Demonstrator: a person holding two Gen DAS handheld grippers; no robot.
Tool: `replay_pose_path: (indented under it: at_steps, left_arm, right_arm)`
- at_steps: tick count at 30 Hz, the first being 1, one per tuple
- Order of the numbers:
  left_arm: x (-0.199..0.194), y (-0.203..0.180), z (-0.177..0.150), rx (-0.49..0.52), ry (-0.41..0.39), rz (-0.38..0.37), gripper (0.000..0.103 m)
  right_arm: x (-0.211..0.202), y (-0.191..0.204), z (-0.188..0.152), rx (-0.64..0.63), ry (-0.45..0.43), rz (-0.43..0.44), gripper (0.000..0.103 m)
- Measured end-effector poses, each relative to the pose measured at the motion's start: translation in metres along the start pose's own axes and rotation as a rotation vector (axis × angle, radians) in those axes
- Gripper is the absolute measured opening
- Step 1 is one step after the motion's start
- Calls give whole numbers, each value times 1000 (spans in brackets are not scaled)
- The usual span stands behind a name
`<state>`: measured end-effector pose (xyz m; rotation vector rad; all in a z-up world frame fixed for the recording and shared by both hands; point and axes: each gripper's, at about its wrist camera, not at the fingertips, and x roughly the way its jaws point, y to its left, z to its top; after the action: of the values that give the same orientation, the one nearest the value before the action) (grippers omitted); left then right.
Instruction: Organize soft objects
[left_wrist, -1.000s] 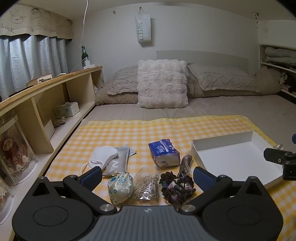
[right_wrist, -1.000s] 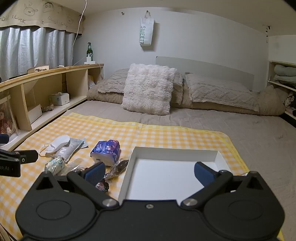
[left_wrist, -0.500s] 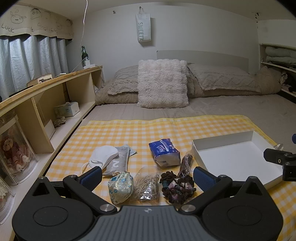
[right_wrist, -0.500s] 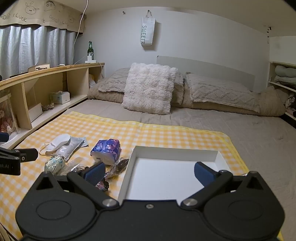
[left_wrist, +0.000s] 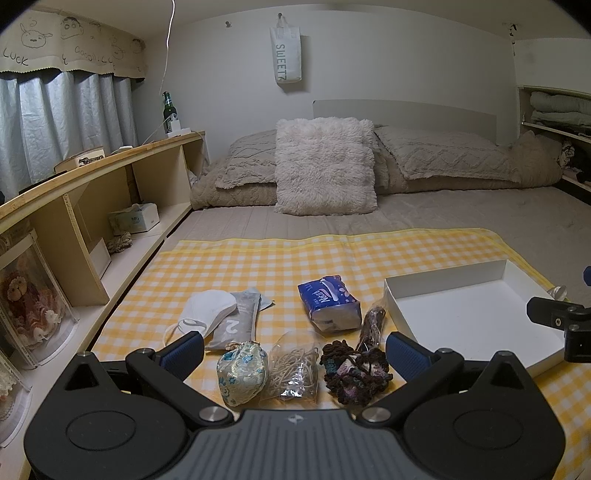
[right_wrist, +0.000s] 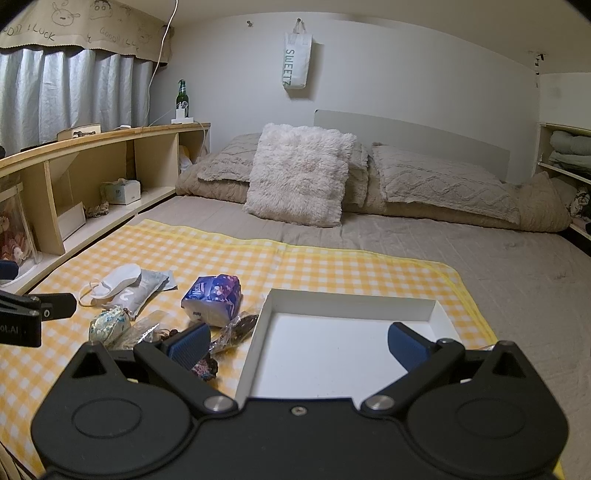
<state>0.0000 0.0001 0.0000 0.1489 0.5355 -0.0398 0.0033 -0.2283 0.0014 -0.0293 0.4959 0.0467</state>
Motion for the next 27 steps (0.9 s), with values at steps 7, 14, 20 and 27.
replay_pose_path:
  at_steps: [7, 14, 20, 27]
  left_arm:
    - [0, 0, 0, 2, 0, 0, 103]
    - [0, 0, 0, 1, 0, 1, 103]
    - [0, 0, 0, 2, 0, 0, 103]
    - [0, 0, 0, 3, 0, 1, 103]
  right_arm:
    - [2, 0, -2, -1, 2, -2, 103]
    - [1, 1, 0, -3, 3, -3, 103]
    - [1, 1, 0, -4, 5, -4, 103]
    - [1, 2, 1, -5, 5, -4, 103]
